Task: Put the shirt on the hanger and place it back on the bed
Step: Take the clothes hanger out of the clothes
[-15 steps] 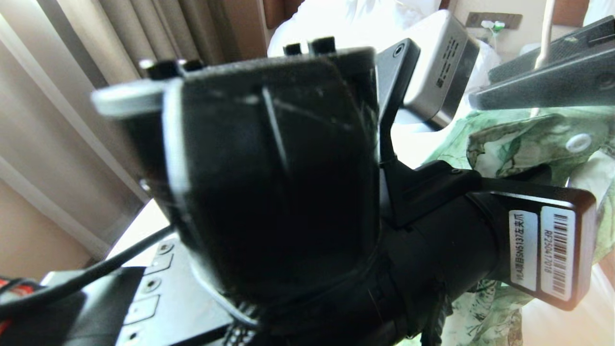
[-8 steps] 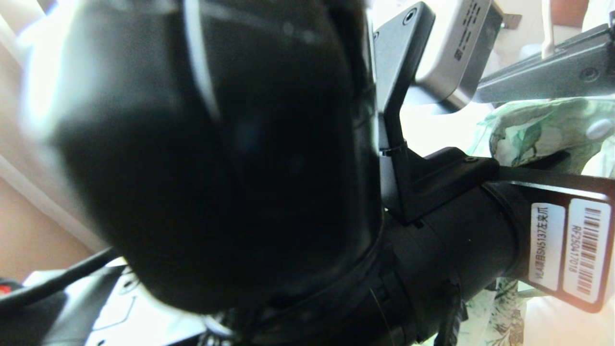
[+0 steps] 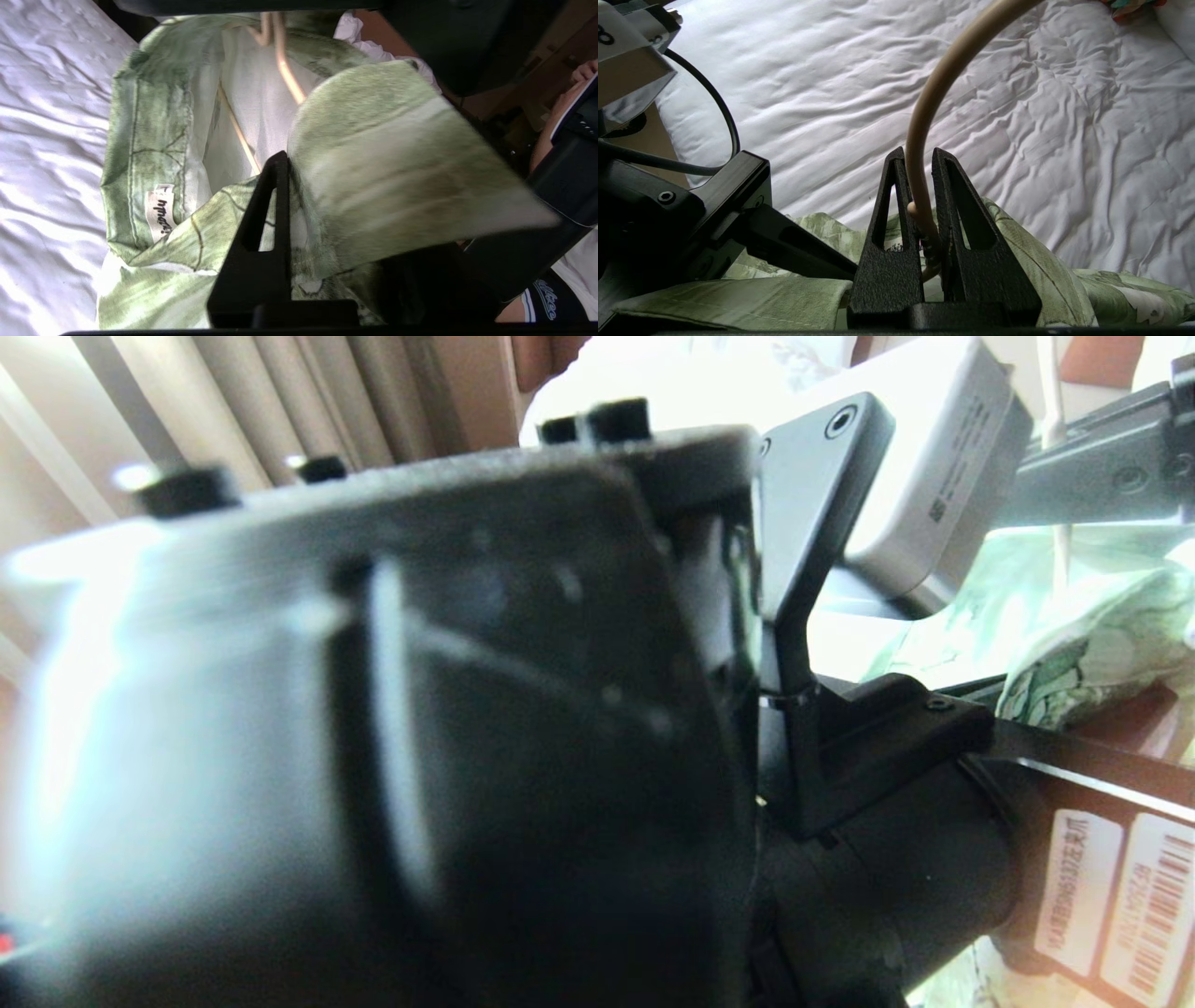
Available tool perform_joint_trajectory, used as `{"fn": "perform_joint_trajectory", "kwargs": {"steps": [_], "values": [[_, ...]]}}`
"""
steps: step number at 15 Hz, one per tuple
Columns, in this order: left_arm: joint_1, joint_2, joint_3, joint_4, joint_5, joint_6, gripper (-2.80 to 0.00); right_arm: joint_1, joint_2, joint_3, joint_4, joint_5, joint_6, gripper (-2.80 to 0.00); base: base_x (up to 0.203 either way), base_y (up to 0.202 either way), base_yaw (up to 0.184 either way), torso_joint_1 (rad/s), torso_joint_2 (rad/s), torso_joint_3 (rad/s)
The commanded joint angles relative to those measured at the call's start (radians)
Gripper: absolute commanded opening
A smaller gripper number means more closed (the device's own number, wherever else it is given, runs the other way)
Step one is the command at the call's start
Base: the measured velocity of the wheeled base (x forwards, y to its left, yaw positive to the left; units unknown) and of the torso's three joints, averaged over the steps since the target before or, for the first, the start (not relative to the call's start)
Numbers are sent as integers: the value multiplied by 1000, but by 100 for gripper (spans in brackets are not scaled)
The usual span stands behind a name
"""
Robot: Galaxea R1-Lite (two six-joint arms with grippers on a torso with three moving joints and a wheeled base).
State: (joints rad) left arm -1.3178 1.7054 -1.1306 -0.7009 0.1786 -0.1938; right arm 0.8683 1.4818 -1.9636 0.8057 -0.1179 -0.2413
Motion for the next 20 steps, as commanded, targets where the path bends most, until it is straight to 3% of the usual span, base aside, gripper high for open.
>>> {"fn": "perform_joint_trajectory", "kwargs": {"steps": [1, 12, 18, 20], "values": [[1, -15, 3, -6, 5, -5, 0, 0, -2, 0, 7, 1, -1, -280, 0, 0, 0, 0, 0, 0], [38, -134, 79, 2, 8, 36, 0, -21, -25, 21, 10, 1, 5, -280, 0, 0, 0, 0, 0, 0], [29, -235, 214, -2, 9, 36, 0, -45, -29, 28, 9, -26, 2, -280, 0, 0, 0, 0, 0, 0], [60, -293, 207, 4, 10, 39, 0, -61, -31, 28, 7, -26, 2, -280, 0, 0, 0, 0, 0, 0]]}}
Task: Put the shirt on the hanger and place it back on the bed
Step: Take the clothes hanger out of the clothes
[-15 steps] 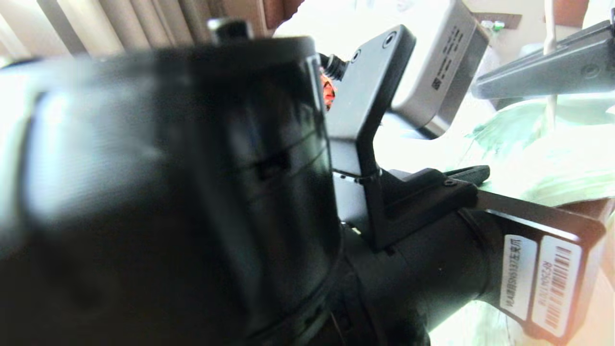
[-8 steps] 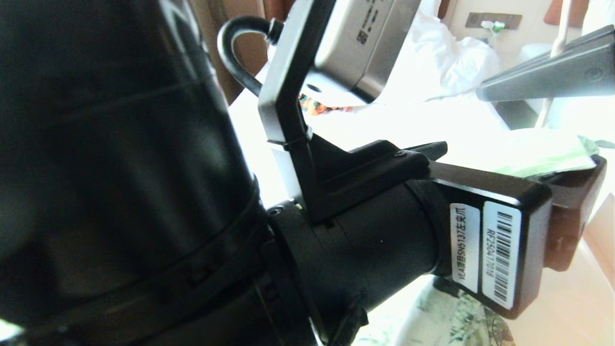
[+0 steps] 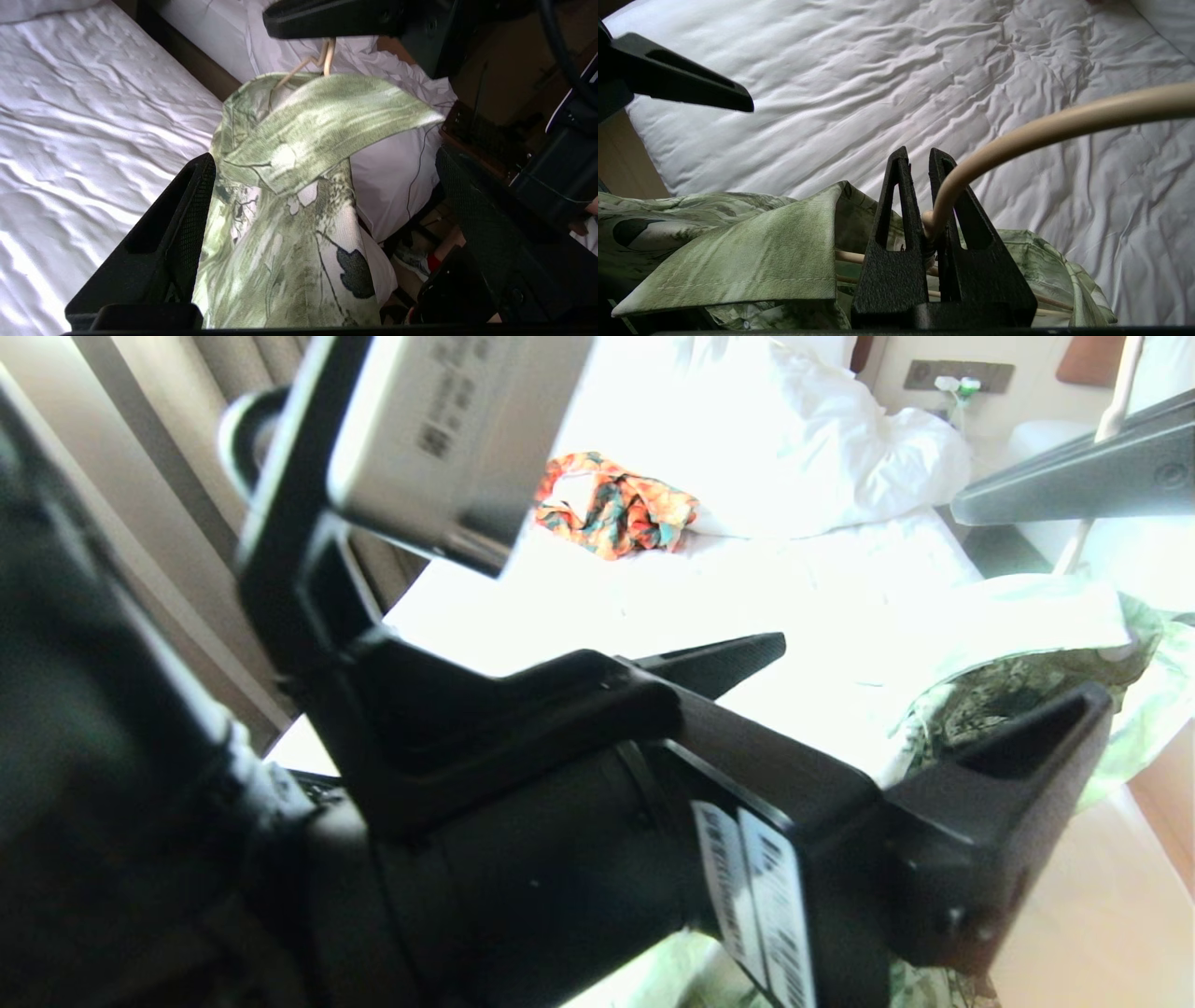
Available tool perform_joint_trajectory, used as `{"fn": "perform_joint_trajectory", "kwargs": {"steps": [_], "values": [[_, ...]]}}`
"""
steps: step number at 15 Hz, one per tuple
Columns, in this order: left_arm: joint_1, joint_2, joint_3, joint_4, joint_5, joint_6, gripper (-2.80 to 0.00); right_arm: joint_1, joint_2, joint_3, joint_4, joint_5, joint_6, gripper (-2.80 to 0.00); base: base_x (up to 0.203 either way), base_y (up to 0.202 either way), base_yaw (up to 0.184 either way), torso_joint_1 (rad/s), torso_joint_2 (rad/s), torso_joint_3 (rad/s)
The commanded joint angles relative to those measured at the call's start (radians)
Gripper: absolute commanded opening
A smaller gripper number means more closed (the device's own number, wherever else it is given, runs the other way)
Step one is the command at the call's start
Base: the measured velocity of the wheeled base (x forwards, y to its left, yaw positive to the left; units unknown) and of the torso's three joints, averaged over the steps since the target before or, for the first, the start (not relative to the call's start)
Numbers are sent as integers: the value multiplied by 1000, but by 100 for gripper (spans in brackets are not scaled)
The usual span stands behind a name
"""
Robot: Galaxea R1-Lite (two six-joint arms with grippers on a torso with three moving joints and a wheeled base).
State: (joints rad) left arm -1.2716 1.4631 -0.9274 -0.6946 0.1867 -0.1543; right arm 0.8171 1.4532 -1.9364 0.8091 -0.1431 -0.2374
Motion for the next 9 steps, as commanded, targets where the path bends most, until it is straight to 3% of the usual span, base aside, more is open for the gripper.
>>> {"fn": "perform_joint_trajectory", "kwargs": {"steps": [1, 3, 4, 7, 9], "values": [[35, -79, 2, 15, 3, 6, 0, -21, -2, 0, 4, -1, -2, -280, 0, 0, 0, 0, 0, 0], [79, -123, 5, 78, 3, 10, 0, -44, -2, 0, 3, -1, 0, -280, 0, 0, 0, 0, 0, 0], [106, -131, 7, 83, 4, 10, -280, -53, -1, 0, 2, -1, 0, -280, 0, 0, 0, 0, 0, 0], [168, -173, 13, 97, 13, 10, -280, -82, 1, 0, -41, -1, 1, -280, 0, 0, 0, 0, 0, 0], [215, -222, 36, 167, 14, 8, -280, -122, 7, -1, -124, 3, 3, -280, 0, 0, 0, 0, 0, 0]]}}
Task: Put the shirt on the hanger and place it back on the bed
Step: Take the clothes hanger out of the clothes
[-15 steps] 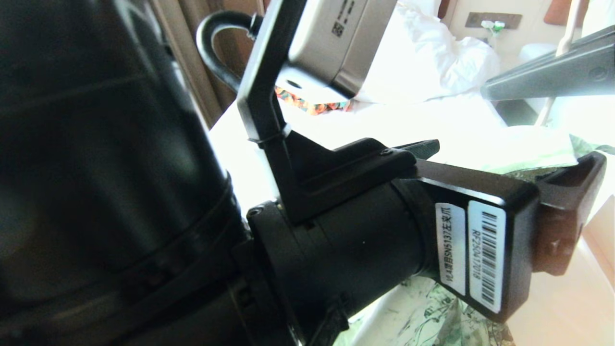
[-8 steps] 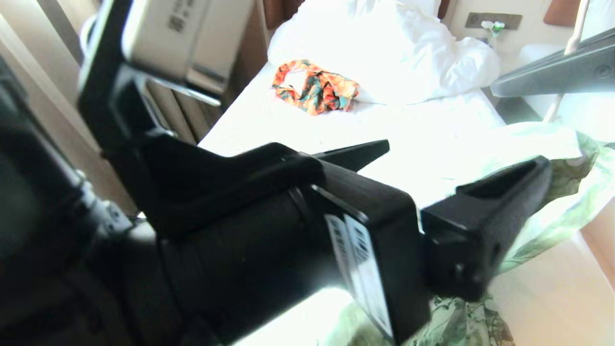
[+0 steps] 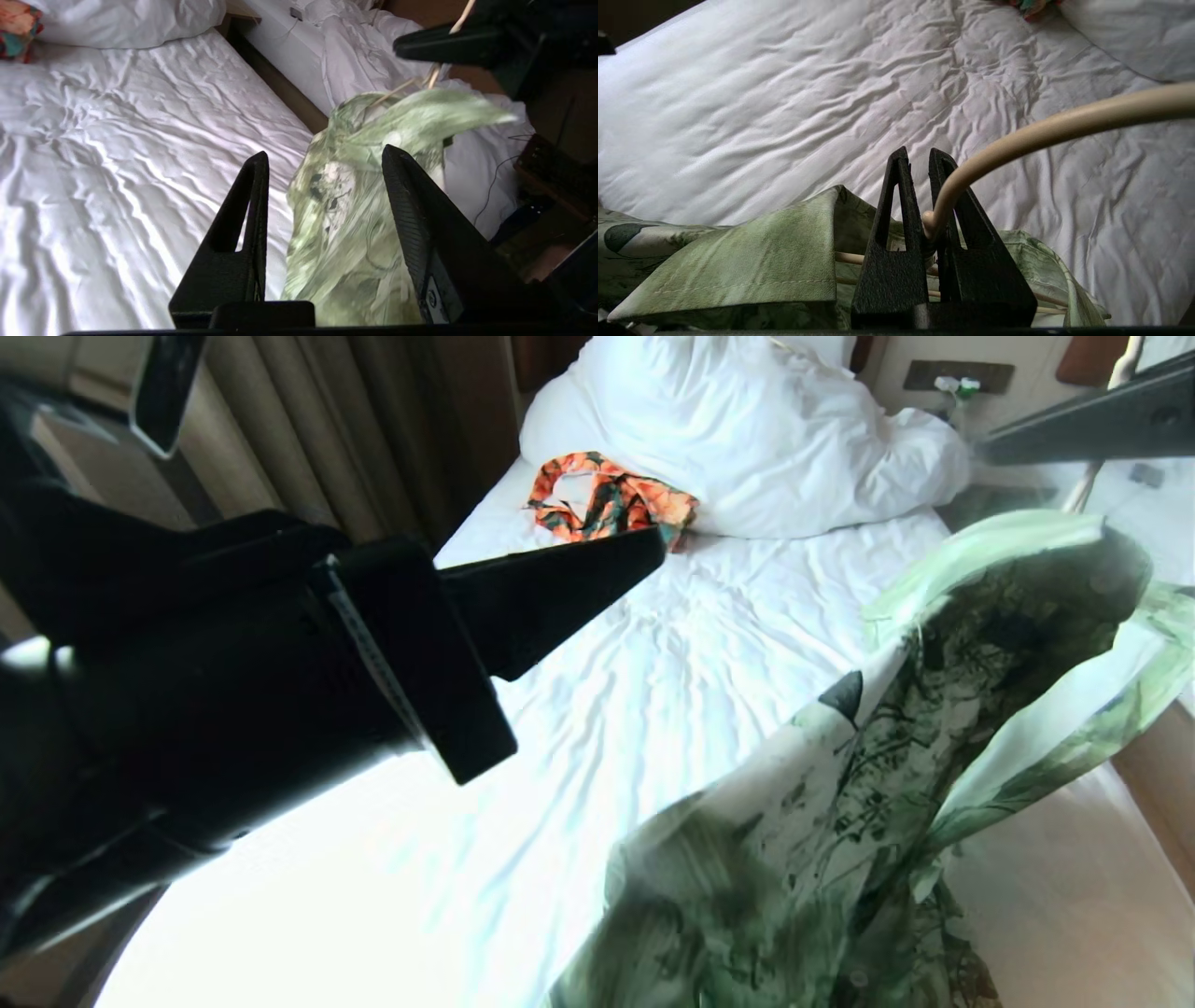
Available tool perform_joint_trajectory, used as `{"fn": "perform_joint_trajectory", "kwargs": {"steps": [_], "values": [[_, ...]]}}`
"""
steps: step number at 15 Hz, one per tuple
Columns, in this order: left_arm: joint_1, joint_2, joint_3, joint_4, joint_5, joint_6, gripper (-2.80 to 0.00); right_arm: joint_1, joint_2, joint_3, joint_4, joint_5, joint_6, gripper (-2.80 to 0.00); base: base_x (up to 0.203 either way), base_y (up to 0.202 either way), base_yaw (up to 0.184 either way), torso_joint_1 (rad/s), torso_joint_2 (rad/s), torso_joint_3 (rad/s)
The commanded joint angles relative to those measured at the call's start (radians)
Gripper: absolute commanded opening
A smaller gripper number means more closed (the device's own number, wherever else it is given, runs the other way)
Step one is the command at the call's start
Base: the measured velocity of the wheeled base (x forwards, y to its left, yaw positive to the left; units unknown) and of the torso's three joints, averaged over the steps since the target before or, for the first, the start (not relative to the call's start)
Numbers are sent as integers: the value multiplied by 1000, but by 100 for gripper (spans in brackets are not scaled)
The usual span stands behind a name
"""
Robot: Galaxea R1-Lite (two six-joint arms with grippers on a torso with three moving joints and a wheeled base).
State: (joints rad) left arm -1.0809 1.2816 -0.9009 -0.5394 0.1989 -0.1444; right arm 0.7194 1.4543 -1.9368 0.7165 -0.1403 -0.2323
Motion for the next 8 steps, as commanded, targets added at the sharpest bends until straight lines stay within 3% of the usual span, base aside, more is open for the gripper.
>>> {"fn": "perform_joint_trajectory", "kwargs": {"steps": [1, 6, 8], "values": [[62, -59, 24, 32, 0, -4, -280, -32, 6, -1, -59, 3, -2, -280, 0, 0, 0, 0, 0, 0], [204, -165, 132, 88, -1, -7, -280, -55, 0, 2, -69, 1, -13, -280, 0, 0, 0, 2, -13, -11], [245, -212, 167, 137, -2, -7, -280, -61, -5, 1, -71, -1, -18, -280, 0, 0, 0, 58, -302, -238]]}}
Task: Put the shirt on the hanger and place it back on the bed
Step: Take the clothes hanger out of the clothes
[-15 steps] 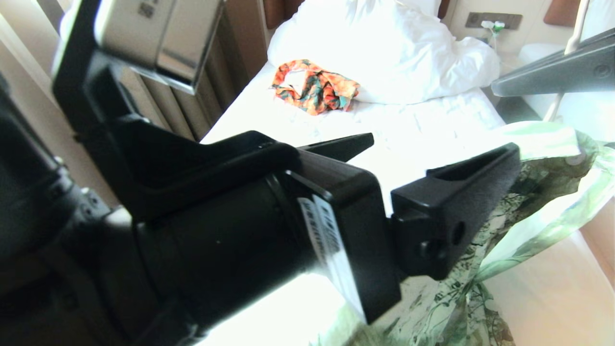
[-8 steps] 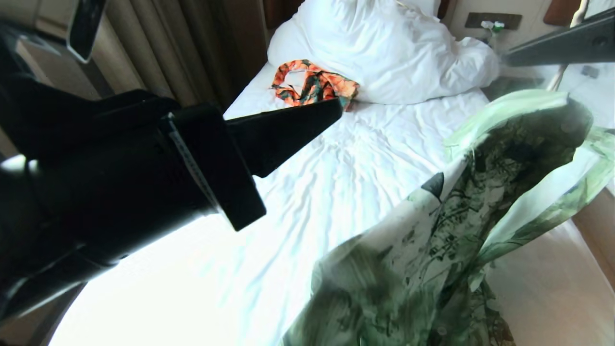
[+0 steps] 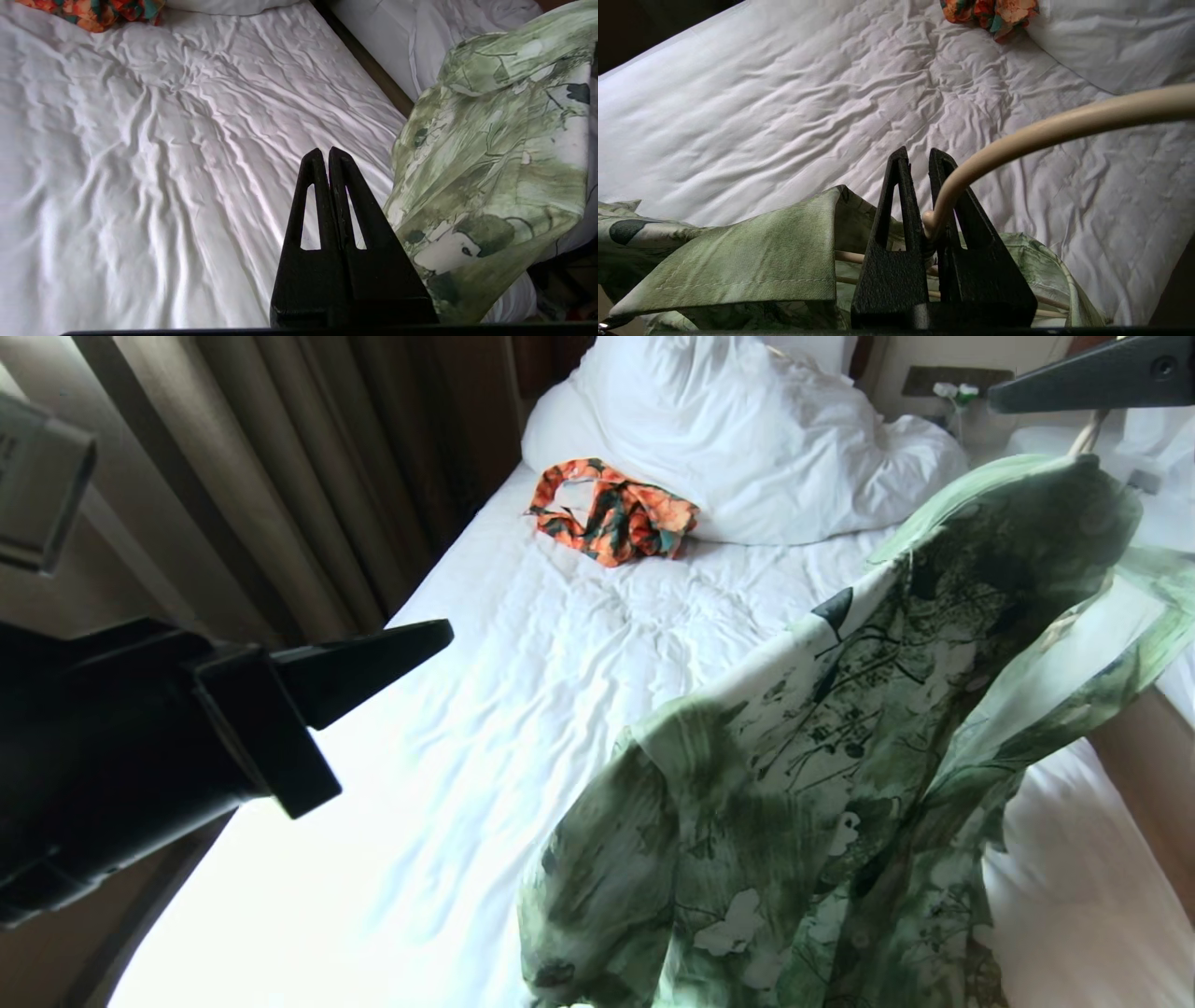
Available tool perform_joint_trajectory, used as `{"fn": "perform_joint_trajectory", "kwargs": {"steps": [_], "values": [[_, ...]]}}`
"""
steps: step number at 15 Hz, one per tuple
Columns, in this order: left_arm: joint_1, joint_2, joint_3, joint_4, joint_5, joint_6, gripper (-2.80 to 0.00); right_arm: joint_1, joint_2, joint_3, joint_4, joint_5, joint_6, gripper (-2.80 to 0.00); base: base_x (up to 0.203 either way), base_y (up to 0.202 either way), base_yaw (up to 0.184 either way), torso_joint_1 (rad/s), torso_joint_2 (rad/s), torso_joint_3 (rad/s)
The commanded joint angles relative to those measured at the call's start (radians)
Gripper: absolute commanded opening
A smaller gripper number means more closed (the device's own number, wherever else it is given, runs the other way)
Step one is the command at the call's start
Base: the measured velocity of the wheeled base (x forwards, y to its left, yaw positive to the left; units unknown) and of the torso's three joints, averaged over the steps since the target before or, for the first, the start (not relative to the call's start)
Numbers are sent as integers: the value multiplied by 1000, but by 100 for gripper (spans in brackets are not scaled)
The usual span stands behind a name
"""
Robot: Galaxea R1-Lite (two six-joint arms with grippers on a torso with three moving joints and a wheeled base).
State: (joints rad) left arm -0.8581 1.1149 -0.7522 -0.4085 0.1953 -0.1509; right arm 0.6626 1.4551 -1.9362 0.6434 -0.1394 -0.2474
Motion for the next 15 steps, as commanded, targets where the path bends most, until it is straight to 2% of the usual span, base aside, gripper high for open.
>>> {"fn": "perform_joint_trajectory", "kwargs": {"steps": [1, 3, 6, 12, 15], "values": [[28, -67, 27, 33, 0, -2, -280, -7, -9, -4, 2, -3, -13, -280, 0, 0, 0, 77, -412, -310], [30, -114, 34, 106, -3, -19, -280, -12, -8, -7, -45, -3, -30, -280, 0, 0, 0, 104, -455, -344], [28, -118, 38, 111, -4, -28, -280, -14, -6, -1, -169, -5, -48, -280, 0, 0, 0, 136, -497, -353], [28, -177, 63, 116, -2, -26, -280, -46, 23, -1, -323, -6, -118, -280, 0, 0, 0, 174, -536, -364], [27, -198, 77, 116, -2, -26, -280, -46, 28, 2, -349, -6, -125, -280, 0, 0, 0, 223, -582, -366]]}}
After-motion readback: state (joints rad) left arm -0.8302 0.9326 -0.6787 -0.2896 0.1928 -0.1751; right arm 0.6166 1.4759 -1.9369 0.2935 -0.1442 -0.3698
